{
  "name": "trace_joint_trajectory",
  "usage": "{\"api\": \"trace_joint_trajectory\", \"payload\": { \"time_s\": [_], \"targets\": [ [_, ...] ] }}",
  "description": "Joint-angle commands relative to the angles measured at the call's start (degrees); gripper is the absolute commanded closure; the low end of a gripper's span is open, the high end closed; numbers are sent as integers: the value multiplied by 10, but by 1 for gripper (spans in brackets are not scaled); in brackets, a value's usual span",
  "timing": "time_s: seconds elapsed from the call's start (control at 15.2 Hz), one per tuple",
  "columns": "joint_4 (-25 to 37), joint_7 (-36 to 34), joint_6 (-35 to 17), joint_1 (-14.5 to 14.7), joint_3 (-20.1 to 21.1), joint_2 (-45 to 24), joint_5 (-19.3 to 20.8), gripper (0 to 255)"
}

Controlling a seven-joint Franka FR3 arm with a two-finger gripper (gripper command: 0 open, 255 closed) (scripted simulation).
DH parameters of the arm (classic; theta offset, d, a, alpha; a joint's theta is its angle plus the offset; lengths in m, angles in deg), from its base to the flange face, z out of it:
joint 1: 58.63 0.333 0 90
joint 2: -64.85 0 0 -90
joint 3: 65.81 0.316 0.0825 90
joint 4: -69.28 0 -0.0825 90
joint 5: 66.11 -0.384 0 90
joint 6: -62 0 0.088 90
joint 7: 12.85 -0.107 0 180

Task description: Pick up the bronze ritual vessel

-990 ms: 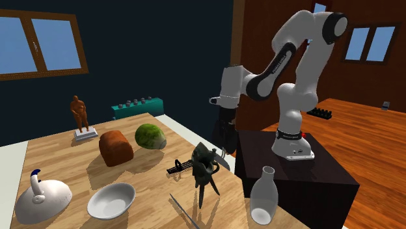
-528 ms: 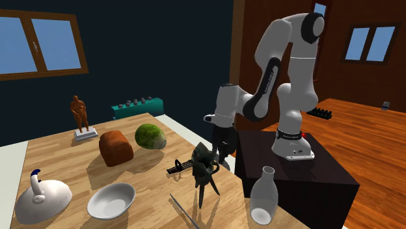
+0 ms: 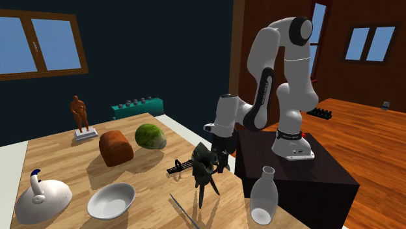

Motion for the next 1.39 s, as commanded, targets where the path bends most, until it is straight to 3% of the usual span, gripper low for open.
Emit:
{"api": "trace_joint_trajectory", "payload": {
  "time_s": [0.0, 0.07, 0.66, 1.32],
  "targets": [
    [0, -3, -8, 3, -4, -8, 5, 0],
    [-1, -5, -7, 4, -4, -7, 5, 255],
    [0, -3, -8, 3, -4, -8, 5, 255],
    [-2, 35, 86, -17, 28, 91, -58, 255]
  ]
}}
